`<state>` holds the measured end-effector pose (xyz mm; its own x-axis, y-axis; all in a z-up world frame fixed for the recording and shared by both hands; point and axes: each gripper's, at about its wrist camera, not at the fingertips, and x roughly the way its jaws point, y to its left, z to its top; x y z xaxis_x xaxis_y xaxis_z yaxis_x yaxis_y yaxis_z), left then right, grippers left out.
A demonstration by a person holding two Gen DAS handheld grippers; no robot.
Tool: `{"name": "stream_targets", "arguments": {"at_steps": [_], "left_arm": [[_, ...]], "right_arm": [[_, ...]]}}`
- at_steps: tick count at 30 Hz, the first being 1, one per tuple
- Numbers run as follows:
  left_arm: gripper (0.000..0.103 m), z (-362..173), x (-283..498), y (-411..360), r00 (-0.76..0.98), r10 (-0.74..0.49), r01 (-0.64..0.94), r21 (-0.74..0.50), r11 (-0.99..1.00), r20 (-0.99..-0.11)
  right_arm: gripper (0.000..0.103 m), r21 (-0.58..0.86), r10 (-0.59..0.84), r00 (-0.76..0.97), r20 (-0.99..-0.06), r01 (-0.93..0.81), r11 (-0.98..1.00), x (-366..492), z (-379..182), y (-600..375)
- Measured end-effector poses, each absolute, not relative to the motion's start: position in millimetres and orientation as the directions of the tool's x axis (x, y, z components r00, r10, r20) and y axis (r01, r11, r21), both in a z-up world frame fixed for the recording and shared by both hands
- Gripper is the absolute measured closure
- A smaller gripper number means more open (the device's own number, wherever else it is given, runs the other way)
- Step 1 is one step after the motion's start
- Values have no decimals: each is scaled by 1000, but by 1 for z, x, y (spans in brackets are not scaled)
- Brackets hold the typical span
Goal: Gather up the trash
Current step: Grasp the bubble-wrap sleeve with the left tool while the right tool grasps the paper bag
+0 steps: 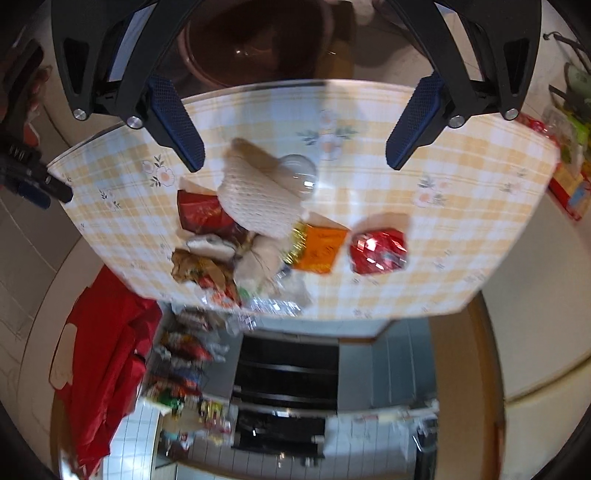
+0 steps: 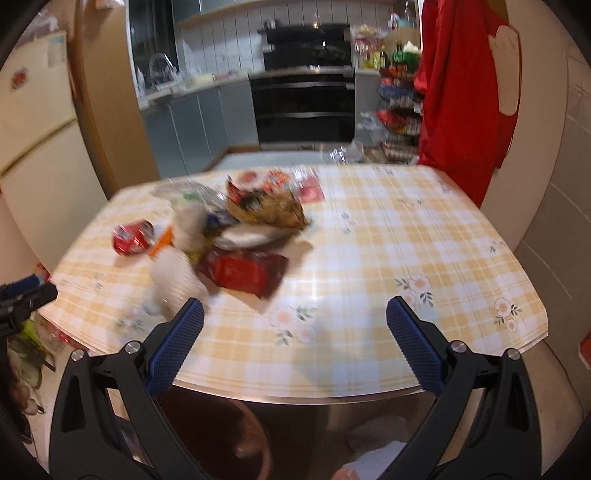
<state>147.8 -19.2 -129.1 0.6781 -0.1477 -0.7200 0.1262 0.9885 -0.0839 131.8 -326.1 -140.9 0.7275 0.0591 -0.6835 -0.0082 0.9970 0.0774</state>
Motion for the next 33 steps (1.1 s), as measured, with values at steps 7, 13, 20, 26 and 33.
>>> {"name": "stream_targets", "arguments": {"at_steps": [7, 13, 20, 26, 33], "left_arm": [[17, -175, 221, -76, 582, -154, 159, -74, 985, -799], [18, -207, 273, -94, 513, -177, 113, -139, 984, -840], [56, -235, 294, -88, 452, -199, 99, -173, 980, -869], [89, -219, 280, -60, 511, -240, 92, -225, 970, -825], [90, -193, 275, -37, 575, -249, 73, -255, 964, -779]], "right_arm": [[6, 84, 60, 696, -716, 1, 996, 168, -168, -349], [6, 66, 67, 682, -728, -27, 997, 207, -179, -358], [6, 12, 135, 688, -713, -180, 984, 251, -183, -334], [6, -73, 203, 712, -672, -336, 939, 303, -174, -300], [6, -158, 201, 674, -711, -432, 888, 368, -198, -251]]}}
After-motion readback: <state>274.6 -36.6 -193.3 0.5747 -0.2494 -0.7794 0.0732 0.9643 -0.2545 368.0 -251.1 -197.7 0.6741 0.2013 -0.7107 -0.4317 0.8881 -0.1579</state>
